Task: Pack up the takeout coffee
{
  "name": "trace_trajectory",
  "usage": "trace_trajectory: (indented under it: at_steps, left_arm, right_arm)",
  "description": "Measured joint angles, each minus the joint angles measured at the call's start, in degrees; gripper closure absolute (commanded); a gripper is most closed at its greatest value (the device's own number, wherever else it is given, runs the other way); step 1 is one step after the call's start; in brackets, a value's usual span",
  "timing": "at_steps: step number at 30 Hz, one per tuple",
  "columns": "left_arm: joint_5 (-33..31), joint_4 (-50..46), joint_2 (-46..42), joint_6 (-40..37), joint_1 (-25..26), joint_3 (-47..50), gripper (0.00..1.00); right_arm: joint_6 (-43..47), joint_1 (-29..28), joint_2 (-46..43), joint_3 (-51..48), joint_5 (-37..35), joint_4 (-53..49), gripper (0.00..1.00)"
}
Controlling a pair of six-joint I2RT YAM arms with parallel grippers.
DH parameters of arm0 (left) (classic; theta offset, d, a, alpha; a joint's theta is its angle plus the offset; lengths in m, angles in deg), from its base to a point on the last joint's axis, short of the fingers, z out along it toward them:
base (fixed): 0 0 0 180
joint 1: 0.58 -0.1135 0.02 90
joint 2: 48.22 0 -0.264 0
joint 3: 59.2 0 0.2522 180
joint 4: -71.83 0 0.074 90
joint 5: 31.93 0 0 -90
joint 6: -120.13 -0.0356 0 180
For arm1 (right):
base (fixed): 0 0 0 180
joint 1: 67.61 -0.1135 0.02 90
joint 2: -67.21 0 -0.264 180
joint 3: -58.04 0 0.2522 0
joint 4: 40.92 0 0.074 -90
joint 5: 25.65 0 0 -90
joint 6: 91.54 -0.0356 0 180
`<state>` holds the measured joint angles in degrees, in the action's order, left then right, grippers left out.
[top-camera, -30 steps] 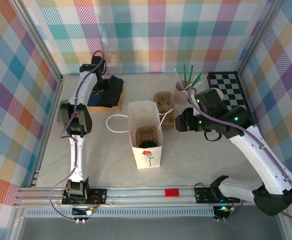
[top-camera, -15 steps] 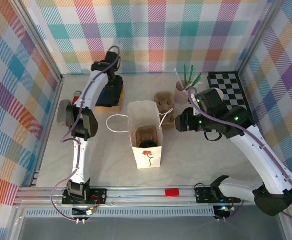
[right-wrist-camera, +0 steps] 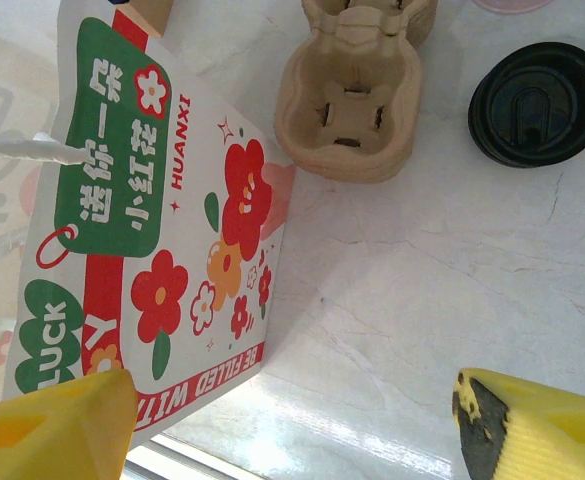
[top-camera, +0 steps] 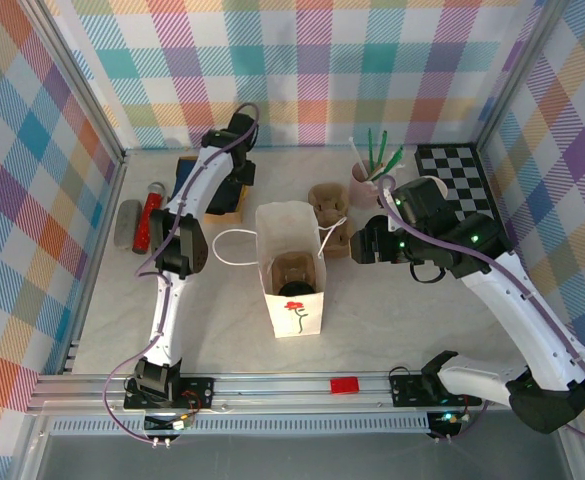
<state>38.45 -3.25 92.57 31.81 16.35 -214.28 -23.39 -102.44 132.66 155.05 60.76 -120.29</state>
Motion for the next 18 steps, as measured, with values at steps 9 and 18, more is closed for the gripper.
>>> trace_trajectory:
  at_steps: [9, 18]
  left_arm:
    - [0.6, 1.0, 2.7, 0.0, 0.0, 0.0, 0.26]
    - [-0.3, 2.4, 3.2, 0.0, 0.0, 0.0, 0.25]
  right_arm:
    - [0.0, 0.0, 0.9, 0.0, 0.0, 0.0, 0.18]
    - [0.0, 0.0, 1.4, 0.0, -0.2, 0.0, 0.18]
